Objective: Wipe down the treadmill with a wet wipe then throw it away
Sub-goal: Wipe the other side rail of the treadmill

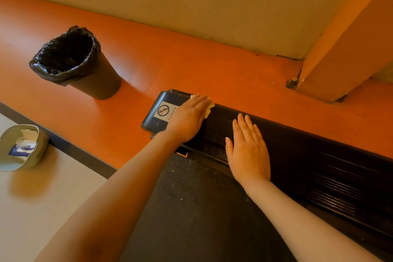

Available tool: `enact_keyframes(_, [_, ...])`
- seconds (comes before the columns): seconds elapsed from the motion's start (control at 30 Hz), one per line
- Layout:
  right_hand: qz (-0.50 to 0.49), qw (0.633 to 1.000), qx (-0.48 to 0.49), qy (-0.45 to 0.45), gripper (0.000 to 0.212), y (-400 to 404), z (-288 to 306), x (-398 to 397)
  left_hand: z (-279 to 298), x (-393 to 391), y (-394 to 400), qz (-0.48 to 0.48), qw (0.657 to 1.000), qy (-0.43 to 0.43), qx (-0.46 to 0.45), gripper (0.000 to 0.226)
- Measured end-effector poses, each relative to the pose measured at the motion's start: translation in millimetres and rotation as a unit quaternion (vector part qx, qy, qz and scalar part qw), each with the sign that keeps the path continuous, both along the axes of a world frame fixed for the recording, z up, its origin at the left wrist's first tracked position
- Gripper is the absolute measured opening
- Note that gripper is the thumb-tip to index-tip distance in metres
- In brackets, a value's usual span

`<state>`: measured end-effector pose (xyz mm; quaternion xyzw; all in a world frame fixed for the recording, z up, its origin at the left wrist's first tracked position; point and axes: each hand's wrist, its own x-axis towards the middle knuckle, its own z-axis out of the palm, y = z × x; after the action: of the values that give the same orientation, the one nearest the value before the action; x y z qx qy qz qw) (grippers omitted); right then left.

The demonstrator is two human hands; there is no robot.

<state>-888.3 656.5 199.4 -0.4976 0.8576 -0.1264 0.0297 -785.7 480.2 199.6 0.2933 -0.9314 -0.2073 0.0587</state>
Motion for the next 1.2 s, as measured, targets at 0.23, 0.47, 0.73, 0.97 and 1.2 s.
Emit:
enact_keyframes(0.23, [-0.001,1.000,0.024,-0.003,0.051,-3,3,1,-8,46,48,0.041,0.998,0.042,-0.021,0.048])
enact_keyframes(0.47, [0.029,0.997,0.067,-0.011,0.051,-11,11,6,-9,66,50,0.022,0.999,0.022,-0.037,0.050])
enact_keyframes(0.73, [0.062,0.994,0.076,-0.055,0.056,-48,16,18,-3,39,10,0.021,0.999,0.001,-0.034,0.050])
enact_keyframes(0.97, [0.069,0.994,0.056,-0.060,0.057,-49,9,24,-2,33,6,0.036,0.999,0.008,-0.036,0.050])
enact_keyframes(1.2, [0.067,0.995,0.058,-0.052,0.058,-49,10,26,-12,63,29,0.051,0.997,0.023,-0.050,0.050])
